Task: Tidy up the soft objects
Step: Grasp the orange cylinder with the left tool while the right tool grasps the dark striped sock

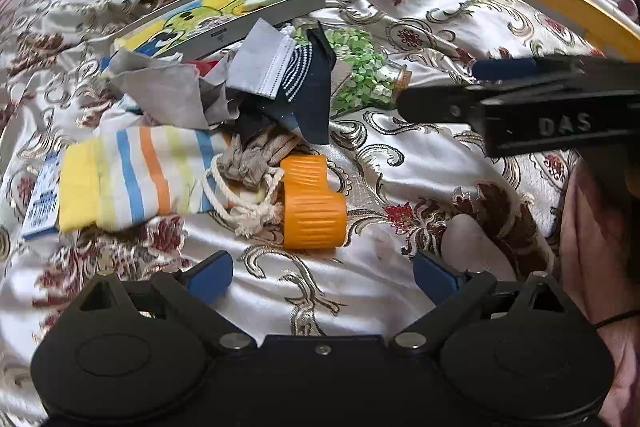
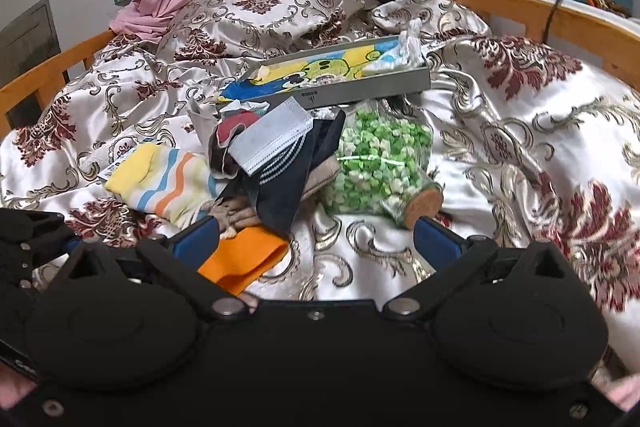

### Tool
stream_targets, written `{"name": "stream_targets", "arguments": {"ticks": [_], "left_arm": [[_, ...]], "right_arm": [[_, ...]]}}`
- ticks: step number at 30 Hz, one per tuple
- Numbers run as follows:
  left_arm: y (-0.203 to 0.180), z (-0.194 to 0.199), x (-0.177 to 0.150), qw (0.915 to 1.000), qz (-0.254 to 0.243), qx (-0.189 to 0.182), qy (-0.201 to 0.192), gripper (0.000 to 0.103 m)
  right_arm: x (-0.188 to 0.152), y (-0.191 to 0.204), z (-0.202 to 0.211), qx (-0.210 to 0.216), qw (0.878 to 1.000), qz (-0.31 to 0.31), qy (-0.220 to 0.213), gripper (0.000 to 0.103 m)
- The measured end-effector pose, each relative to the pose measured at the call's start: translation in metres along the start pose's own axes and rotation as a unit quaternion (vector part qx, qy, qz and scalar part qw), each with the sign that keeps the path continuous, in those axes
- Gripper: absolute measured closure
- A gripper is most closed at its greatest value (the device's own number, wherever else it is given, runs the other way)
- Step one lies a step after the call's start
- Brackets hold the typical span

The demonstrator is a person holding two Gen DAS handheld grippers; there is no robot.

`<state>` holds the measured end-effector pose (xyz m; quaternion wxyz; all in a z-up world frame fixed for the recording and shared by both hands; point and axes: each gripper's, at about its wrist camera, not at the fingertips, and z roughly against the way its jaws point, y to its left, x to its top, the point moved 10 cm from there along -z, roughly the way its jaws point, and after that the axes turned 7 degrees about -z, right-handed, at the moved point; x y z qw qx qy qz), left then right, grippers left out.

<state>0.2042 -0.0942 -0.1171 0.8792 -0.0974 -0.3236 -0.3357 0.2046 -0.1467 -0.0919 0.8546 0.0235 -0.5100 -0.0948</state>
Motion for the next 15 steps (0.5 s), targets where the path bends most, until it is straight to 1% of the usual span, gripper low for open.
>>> {"name": "stream_targets", "arguments": {"ticks": [2,4,7,9,10,11,15], "left_arm": [[-0.001,-0.002,0.002,0.9998,-0.02,0.001,-0.002,0.01],[-0.002,-0.003,0.006,0.9989,-0.046,0.004,-0.009,0.011],[-0.006,-0.005,0.012,0.9948,-0.098,0.013,-0.024,0.014],[-0.009,-0.007,0.015,0.9893,-0.141,0.017,-0.035,0.015],[-0.01,-0.009,0.017,0.9857,-0.163,0.019,-0.04,0.017],[-0.011,-0.011,0.018,0.9822,-0.182,0.014,-0.044,0.019],[-0.015,-0.014,0.02,0.9695,-0.237,-0.016,-0.06,0.019]], "right_arm": [[0.004,0.002,-0.006,-0.003,1.0,0.018,-0.003,0.001],[0.006,0.005,-0.012,-0.005,0.999,0.035,-0.005,0.001],[0.011,0.012,-0.021,0.003,0.998,0.067,-0.008,0.001],[0.015,0.017,-0.026,0.006,0.996,0.093,-0.016,0.001],[0.018,0.019,-0.028,0.009,0.994,0.102,-0.021,0.001],[0.02,0.021,-0.03,0.013,0.993,0.11,-0.025,0.001],[0.025,0.026,-0.04,0.028,0.992,0.123,-0.03,0.001]]}}
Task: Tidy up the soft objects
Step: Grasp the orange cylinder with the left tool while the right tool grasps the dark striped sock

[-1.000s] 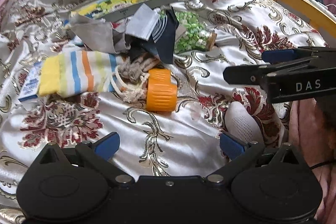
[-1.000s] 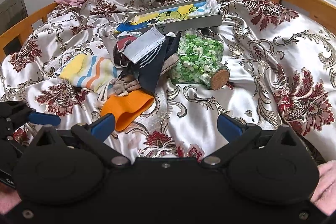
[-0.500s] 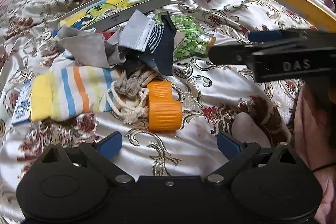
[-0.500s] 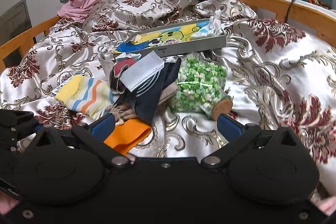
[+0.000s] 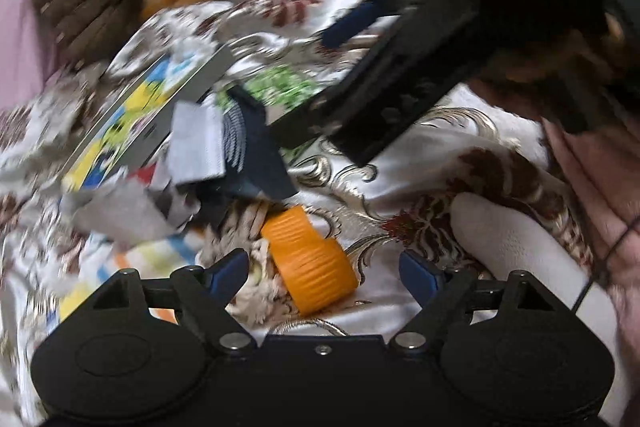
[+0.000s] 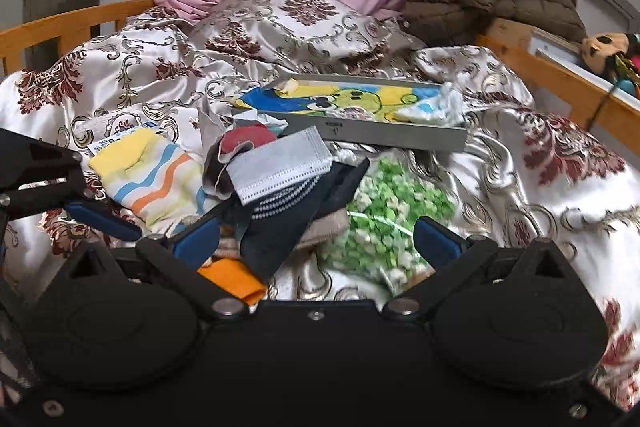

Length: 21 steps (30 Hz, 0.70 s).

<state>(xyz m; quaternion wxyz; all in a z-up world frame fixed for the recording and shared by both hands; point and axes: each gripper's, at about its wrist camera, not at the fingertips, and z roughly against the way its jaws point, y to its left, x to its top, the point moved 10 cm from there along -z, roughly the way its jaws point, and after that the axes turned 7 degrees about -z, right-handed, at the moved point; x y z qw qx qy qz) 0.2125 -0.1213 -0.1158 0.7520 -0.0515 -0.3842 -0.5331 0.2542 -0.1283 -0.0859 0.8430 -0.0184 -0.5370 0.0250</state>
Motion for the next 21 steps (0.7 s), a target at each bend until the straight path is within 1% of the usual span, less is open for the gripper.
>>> {"name": "stream_targets", "arguments": {"ticks": [3,6,8,9,10,11,12,14,19,21], "left_arm": [[0.001,-0.001,0.0,0.9995,-0.029,-0.008,-0.008,0.02],[0.0,-0.005,-0.001,0.9977,-0.058,-0.031,-0.018,0.024],[-0.003,-0.008,-0.002,0.9954,-0.071,-0.061,-0.02,0.031],[-0.004,-0.01,-0.003,0.9941,-0.077,-0.073,-0.022,0.032],[-0.005,-0.012,-0.003,0.9934,-0.081,-0.079,-0.021,0.033],[-0.005,-0.014,-0.004,0.9928,-0.085,-0.082,-0.019,0.034],[-0.004,-0.016,-0.005,0.9923,-0.09,-0.084,-0.018,0.035],[-0.004,-0.019,-0.006,0.9917,-0.095,-0.085,-0.014,0.039],[-0.001,-0.024,-0.01,0.9915,-0.101,-0.081,-0.012,0.049],[-0.003,-0.025,-0.012,0.9907,-0.108,-0.082,-0.012,0.05]], "right_arm": [[0.005,0.002,-0.005,0.008,1.0,0.003,-0.006,0.003],[0.008,0.006,-0.011,0.013,1.0,0.012,-0.013,0.007],[0.01,0.007,-0.017,0.011,1.0,0.019,-0.015,0.013],[0.011,0.007,-0.019,0.01,1.0,0.022,-0.016,0.015],[0.01,0.007,-0.021,0.009,1.0,0.023,-0.015,0.02],[0.011,0.007,-0.025,0.009,1.0,0.025,-0.013,0.023],[0.011,0.007,-0.029,0.008,1.0,0.026,-0.011,0.023],[0.011,0.005,-0.034,0.005,1.0,0.027,-0.008,0.027],[0.009,0.002,-0.046,0.002,1.0,0.03,-0.001,0.031],[0.007,0.003,-0.051,0.001,0.999,0.037,0.004,0.033]]}}
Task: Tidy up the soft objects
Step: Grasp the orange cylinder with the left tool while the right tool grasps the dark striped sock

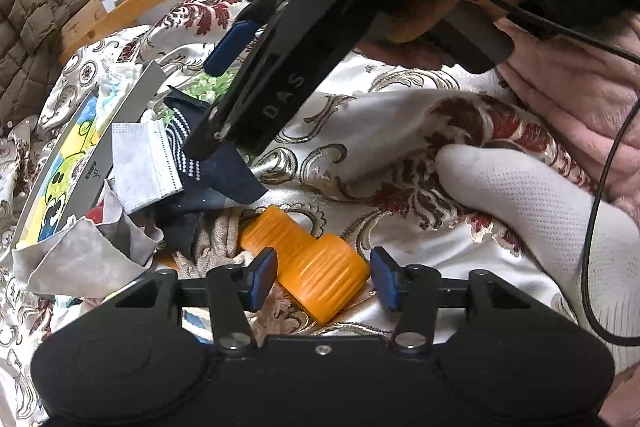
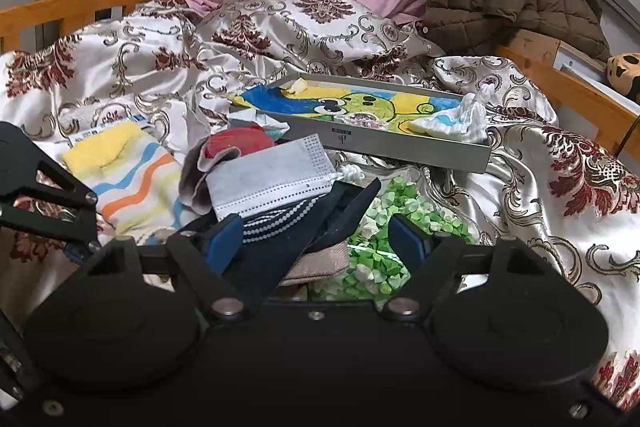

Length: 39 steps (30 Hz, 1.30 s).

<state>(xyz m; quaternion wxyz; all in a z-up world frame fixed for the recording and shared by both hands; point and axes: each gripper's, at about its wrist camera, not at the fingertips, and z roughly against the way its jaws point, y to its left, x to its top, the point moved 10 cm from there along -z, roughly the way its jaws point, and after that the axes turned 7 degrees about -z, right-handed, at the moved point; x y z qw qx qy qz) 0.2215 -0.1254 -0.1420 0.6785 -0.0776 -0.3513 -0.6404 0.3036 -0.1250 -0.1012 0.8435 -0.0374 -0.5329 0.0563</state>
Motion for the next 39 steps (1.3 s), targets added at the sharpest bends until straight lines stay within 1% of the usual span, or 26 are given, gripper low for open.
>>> {"name": "stream_targets", "arguments": {"ticks": [4,7,10,12,14,16,18,20,22,31,35,39], "left_arm": [[-0.004,-0.002,-0.001,0.9999,-0.009,-0.005,0.003,0.056],[-0.006,-0.003,0.0,0.9999,-0.013,0.002,-0.003,0.061],[-0.005,-0.003,0.001,0.9999,-0.01,0.007,-0.009,0.064],[-0.004,-0.002,0.002,0.9999,-0.009,0.01,-0.011,0.065],[-0.003,-0.001,0.003,0.9997,-0.007,0.016,-0.016,0.066],[-0.002,0.0,0.005,0.9996,-0.004,0.019,-0.018,0.067],[0.0,0.001,0.006,0.9995,0.002,0.023,-0.02,0.067],[0.001,0.002,0.007,0.9993,0.004,0.03,-0.022,0.067],[0.003,0.004,0.009,0.999,0.004,0.038,-0.023,0.067],[0.005,0.015,0.015,0.9977,0.01,0.06,-0.03,0.068],[0.005,0.021,0.017,0.9971,0.026,0.064,-0.034,0.068],[0.006,0.028,0.02,0.9959,0.042,0.072,-0.035,0.068]], "right_arm": [[-0.003,0.003,-0.007,0.0,1.0,0.013,0.005,0.038],[-0.003,0.006,-0.012,0.001,1.0,0.024,0.005,0.043],[-0.003,0.008,-0.015,0.001,0.999,0.033,0.006,0.053],[-0.003,0.009,-0.016,0.002,0.999,0.036,0.007,0.055],[-0.003,0.009,-0.015,0.002,0.999,0.04,0.007,0.065],[-0.002,0.009,-0.015,0.0,0.999,0.043,0.005,0.069],[-0.002,0.008,-0.013,-0.003,0.999,0.045,0.003,0.074],[-0.001,0.006,-0.012,-0.005,0.999,0.047,0.0,0.082],[-0.001,0.005,-0.011,-0.011,0.999,0.052,-0.001,0.087],[-0.001,0.005,-0.007,-0.022,0.996,0.092,-0.008,0.097],[0.0,0.005,-0.005,-0.024,0.994,0.103,-0.011,0.101],[0.004,0.004,0.003,-0.026,0.993,0.112,-0.029,0.103]]}}
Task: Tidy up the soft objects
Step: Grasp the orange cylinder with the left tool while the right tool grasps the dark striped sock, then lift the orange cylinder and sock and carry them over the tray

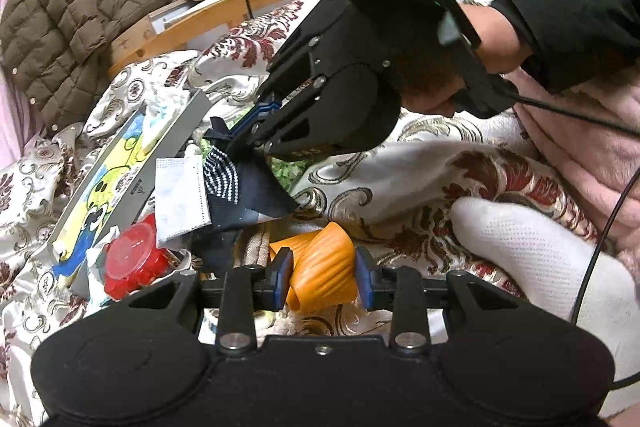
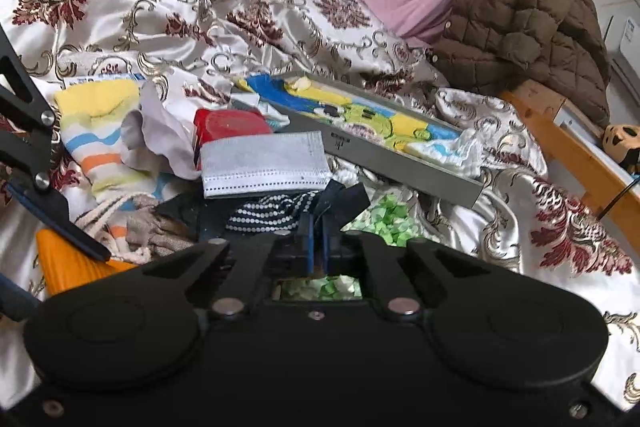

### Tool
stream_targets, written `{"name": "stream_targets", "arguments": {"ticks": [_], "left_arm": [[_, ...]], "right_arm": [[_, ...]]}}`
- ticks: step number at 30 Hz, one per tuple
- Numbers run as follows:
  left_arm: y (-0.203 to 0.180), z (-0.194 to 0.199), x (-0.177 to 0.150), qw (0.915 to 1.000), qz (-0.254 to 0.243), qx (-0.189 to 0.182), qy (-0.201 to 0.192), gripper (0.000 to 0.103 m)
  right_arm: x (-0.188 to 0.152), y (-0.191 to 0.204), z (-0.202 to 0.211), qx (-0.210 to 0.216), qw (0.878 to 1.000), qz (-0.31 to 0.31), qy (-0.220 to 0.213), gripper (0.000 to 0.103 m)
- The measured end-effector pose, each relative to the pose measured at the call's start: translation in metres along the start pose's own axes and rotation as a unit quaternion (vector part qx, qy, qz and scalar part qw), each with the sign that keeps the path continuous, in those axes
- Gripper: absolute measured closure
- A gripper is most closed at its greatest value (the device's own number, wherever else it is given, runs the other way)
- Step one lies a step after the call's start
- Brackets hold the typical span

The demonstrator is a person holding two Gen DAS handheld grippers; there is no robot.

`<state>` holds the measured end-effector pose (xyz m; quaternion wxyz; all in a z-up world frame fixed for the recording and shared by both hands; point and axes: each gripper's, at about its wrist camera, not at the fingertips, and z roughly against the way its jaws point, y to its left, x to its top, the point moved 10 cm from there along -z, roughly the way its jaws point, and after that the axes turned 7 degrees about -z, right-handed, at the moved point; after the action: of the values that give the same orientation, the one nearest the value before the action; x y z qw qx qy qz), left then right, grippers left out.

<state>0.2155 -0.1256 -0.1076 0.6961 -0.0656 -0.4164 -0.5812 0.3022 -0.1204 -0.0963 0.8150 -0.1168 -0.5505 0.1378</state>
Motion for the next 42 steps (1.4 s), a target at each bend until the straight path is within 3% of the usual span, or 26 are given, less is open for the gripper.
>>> {"name": "stream_targets", "arguments": {"ticks": [14,22,33,42], "left_arm": [[0.006,0.04,0.029,0.9963,0.056,0.055,-0.036,0.068],[0.017,0.063,0.044,0.9883,0.09,0.104,-0.065,0.068],[0.08,0.061,0.066,0.9699,0.139,0.176,-0.096,0.068],[0.161,0.022,0.09,0.9501,0.156,0.245,-0.112,0.068]], "right_arm": [[0.025,-0.019,0.055,-0.047,0.995,-0.001,-0.083,0.103],[0.039,-0.037,0.073,-0.068,0.989,-0.03,-0.13,0.103],[0.053,-0.057,0.072,-0.083,0.98,-0.048,-0.177,0.103],[0.096,-0.081,0.015,-0.061,0.973,-0.054,-0.216,0.103]]}}
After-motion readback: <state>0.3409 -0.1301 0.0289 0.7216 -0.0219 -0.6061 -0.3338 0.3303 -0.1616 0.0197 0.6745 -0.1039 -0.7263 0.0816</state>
